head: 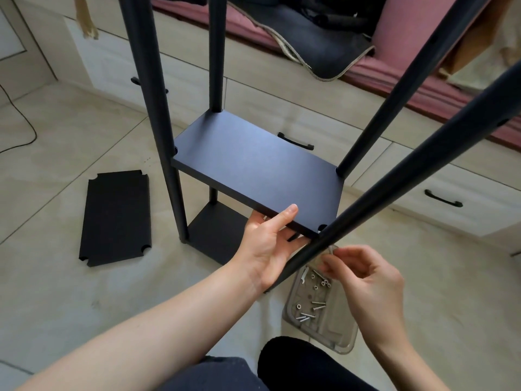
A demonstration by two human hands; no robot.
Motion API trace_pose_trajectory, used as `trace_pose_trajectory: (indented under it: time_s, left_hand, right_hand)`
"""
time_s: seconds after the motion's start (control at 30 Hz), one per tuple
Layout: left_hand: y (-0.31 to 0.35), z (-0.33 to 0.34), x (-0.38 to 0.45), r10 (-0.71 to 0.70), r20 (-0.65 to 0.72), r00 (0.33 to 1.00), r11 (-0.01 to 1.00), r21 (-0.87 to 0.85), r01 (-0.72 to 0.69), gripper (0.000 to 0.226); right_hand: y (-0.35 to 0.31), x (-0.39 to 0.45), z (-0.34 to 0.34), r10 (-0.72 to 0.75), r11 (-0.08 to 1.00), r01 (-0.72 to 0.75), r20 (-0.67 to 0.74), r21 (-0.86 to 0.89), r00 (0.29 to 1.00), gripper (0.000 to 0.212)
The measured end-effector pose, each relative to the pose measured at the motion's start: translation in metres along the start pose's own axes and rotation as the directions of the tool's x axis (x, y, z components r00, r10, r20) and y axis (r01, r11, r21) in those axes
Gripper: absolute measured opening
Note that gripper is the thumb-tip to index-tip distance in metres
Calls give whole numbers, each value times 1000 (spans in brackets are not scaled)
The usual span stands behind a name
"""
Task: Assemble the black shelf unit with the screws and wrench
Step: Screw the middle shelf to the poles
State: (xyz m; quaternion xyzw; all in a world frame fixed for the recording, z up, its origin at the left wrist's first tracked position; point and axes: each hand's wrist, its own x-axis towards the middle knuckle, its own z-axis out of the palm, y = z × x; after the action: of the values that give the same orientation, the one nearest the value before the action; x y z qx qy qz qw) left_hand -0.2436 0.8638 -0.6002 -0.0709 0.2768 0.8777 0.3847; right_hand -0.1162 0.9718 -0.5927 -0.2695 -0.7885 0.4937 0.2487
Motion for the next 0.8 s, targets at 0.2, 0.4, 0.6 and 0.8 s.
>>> trace_pose_trajectory:
  time_s: [0.2, 0.4, 0.6, 0.8]
  left_hand:
    - [0, -1, 1, -3, 1, 1000, 1000, -11, 3, 40]
    - [-1, -4, 3, 6, 16, 1000, 1000, -11, -6, 39]
    - [-2, -3, 6, 26, 17, 1000, 1000, -15, -26, 38]
    - [-2, -4, 6, 26, 29, 999, 999, -19, -26, 38]
  right_hand:
    - [-1, -5, 3, 53, 993, -55, 19, 106, 998, 6]
    - [-4, -3, 3, -24, 1000, 24, -14, 0, 1000, 15]
    - [2, -1, 5, -247, 949, 237, -26, -208, 969, 24]
    - [9, -3, 5, -315, 936, 301, -54, -181, 947, 16]
